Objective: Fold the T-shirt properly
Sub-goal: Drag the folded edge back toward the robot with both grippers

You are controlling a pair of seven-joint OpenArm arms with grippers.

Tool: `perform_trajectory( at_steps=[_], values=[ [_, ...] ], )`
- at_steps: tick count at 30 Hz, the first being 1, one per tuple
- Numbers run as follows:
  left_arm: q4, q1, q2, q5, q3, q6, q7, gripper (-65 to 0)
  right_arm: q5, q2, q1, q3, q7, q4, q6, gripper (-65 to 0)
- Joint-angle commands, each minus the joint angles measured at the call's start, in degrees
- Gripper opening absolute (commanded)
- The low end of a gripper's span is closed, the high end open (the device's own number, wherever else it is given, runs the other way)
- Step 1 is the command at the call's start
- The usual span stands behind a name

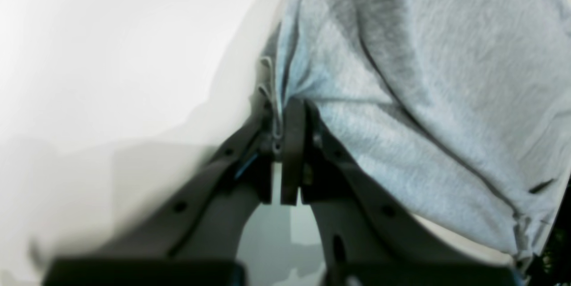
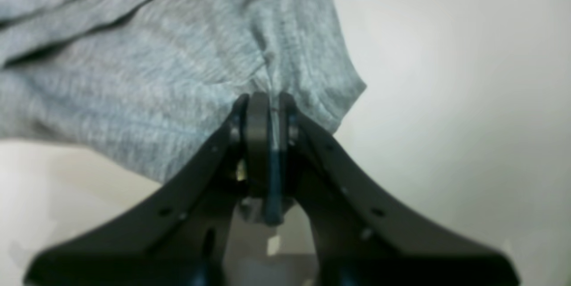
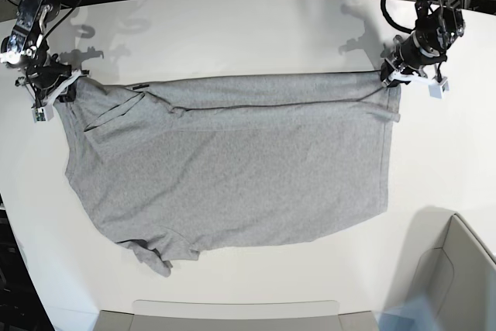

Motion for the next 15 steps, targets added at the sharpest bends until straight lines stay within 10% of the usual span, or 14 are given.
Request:
perform_trajectory(
  at_steps=[1, 7, 15],
  values=[
    [1.1, 1.2, -1.2, 0.9, -1.0, 0.6, 0.1, -65.0, -0.6, -0.6, -1.9, 0.1, -2.0, 2.7, 0.5, -61.5],
    [1.3, 6.8, -3.8, 0.8, -2.3, 0.5, 0.1, -65.0, -0.6, -6.6, -10.3, 0.1, -2.0, 12.5, 0.9, -61.5],
    [1.3, 11.7, -6.3, 0.9, -4.5, 0.5, 0.1, -65.0, -2.5, -10.0, -13.2, 7.4, -2.0, 13.1, 10.9, -61.5]
  ],
)
